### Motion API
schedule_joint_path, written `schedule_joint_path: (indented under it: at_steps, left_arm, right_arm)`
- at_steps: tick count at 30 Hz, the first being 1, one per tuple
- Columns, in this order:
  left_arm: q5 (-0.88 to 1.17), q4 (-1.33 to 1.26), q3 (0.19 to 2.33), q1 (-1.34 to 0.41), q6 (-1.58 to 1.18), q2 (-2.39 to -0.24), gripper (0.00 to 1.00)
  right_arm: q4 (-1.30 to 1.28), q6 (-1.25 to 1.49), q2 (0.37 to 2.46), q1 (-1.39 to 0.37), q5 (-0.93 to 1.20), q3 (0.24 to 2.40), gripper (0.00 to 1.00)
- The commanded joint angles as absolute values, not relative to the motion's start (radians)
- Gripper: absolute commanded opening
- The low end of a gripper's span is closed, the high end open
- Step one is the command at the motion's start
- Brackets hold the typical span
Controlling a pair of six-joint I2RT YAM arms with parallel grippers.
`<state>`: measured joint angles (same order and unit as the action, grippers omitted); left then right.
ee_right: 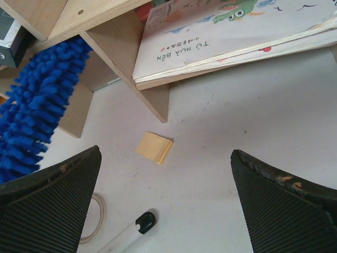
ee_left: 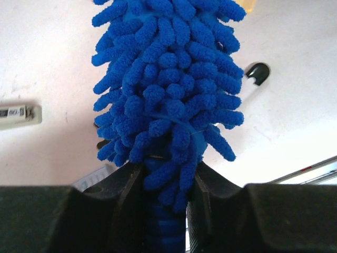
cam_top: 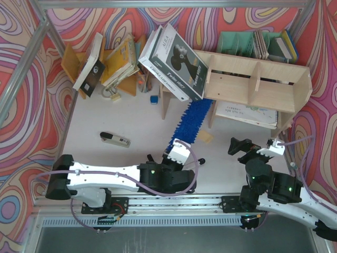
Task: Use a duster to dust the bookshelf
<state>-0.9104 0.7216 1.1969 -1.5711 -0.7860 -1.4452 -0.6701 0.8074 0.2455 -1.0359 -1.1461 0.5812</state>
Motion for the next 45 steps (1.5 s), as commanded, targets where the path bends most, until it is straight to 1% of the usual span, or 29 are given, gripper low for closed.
schedule_joint_path:
  at_steps: [1,7,13,17,19,23,31,38,45]
  left_arm:
    - [-1.018,0.919,1.128,-1.558,-0.971,-1.327,0.0]
    - [-1.075,1.11,1.035,-1.537,-1.144,-1.171,0.0]
    - [-1.054,1.084,0.965,-1.516,-1.139,-1.085,0.0]
    - [-0.996,1.042,0.941,-1.491,-1.101,-1.096,0.0]
    - [-0.946,1.008,0.919,-1.452,-1.068,-1.104,0.0]
    - [-0.798,0.979,0.88,-1.366,-1.034,-1.117,0.0]
    - [-0.605,0.92,0.87,-1.271,-0.945,-1.179,0.0]
    - [-0.547,0.879,0.92,-1.267,-0.886,-1.264,0.0]
    - [-0.538,0.843,0.919,-1.262,-0.866,-1.274,0.0]
  right_arm:
    - [-0.65,0.793,0.236,-1.042,-1.152,0.576,0.99]
    - [-0.65,0.793,0.243,-1.042,-1.152,0.577,0.99]
    - [-0.653,0.795,0.257,-1.042,-1.154,0.58,0.99]
    - [-0.653,0.795,0.268,-1.042,-1.153,0.582,0.99]
    - [-0.656,0.795,0.273,-1.042,-1.155,0.584,0.99]
    - [-0.657,0.796,0.276,-1.042,-1.156,0.584,0.99]
    - [-0.655,0.795,0.282,-1.042,-1.16,0.583,0.99]
    - [-0.655,0.795,0.277,-1.042,-1.16,0.583,0.99]
    - [-0.655,0.796,0.27,-1.042,-1.158,0.582,0.99]
